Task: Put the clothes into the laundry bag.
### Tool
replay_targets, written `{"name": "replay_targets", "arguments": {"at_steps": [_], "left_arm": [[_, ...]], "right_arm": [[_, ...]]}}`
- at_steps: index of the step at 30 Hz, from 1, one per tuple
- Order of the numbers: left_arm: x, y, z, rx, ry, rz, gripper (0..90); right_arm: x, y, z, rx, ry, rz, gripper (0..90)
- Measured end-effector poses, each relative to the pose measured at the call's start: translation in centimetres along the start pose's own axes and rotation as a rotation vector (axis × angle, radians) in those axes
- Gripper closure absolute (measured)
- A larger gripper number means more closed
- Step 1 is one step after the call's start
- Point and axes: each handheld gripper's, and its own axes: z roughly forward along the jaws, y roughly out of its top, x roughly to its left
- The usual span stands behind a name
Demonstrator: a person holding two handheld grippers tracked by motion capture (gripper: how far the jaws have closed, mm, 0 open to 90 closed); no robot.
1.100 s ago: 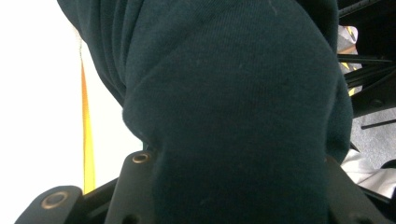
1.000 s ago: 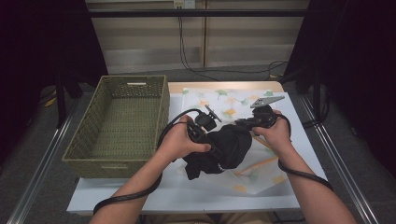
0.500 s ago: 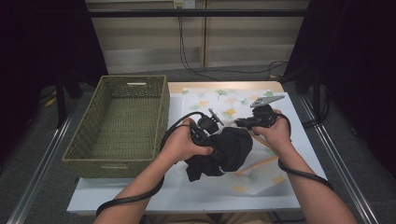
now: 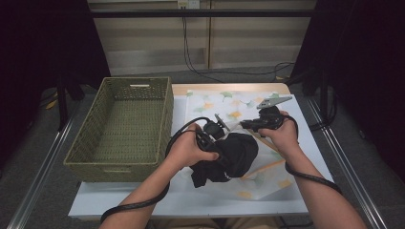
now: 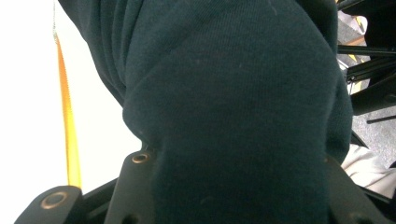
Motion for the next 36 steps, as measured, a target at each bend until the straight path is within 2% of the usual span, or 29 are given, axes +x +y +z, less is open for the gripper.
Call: {"name": "replay_targets", "arguments": {"at_steps": [1, 6, 7, 20, 36], "left_arm": [[-0.1, -0.1, 0.2, -0.010, 0.003, -0.021, 57.8], [0.0, -0.2, 0.4, -0.003, 0.006, -0.027, 57.8], [0.1, -0.2, 0.4, 0.002, 0.007, -0.011, 57.8], [0.4, -0.6, 1.0, 0.012, 0.013, -0.040, 57.8], [0.8, -0.9, 1.4, 0.030, 0.018, -0.056, 57.8]], "right_arm": [[0.1, 0.0, -0.1, 0.002, -0.005, 0.001, 90.0], [0.1, 0.1, -0.2, -0.001, -0.003, 0.000, 90.0], [0.1, 0.2, -0.3, -0.004, -0.004, 0.002, 90.0], [0.2, 0.7, -0.7, -0.015, -0.010, -0.001, 90.0], [0.4, 1.2, -1.2, -0.026, -0.009, 0.004, 90.0]]}}
